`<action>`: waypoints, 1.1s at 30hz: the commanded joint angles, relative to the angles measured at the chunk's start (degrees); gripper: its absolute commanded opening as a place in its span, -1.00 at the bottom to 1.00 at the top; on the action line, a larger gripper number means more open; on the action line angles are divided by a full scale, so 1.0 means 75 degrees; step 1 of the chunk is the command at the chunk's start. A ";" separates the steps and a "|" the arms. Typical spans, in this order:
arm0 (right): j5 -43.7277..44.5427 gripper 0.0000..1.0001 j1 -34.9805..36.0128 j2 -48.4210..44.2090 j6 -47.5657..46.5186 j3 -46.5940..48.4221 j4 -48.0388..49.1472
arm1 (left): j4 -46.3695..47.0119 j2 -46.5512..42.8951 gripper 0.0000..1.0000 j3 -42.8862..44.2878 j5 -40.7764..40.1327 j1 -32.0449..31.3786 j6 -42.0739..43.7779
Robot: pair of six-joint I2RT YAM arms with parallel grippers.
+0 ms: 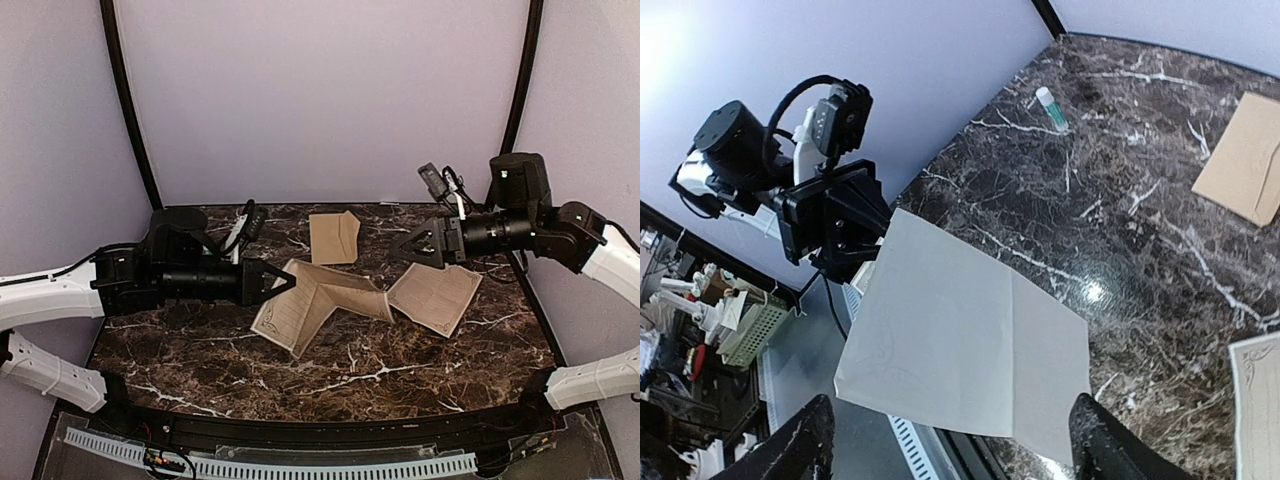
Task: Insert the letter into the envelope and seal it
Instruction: Fold the letter.
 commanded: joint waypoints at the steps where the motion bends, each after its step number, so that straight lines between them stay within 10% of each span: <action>1: 0.0479 0.62 0.0044 -0.0537 0.0224 0.0227 0.0756 | 0.0370 -0.0600 -1.00 -0.0149 0.0007 -0.0029 0.0043; 17: 0.0243 0.75 0.0510 -0.0124 -0.0041 0.0027 0.0931 | 0.0588 -0.0839 -1.00 0.0238 0.2297 -0.0032 0.0600; 33: -0.0858 0.09 0.2034 0.0951 -0.0627 0.0462 0.1240 | 0.0528 -0.0168 -1.00 0.1022 0.4478 -0.0029 0.0583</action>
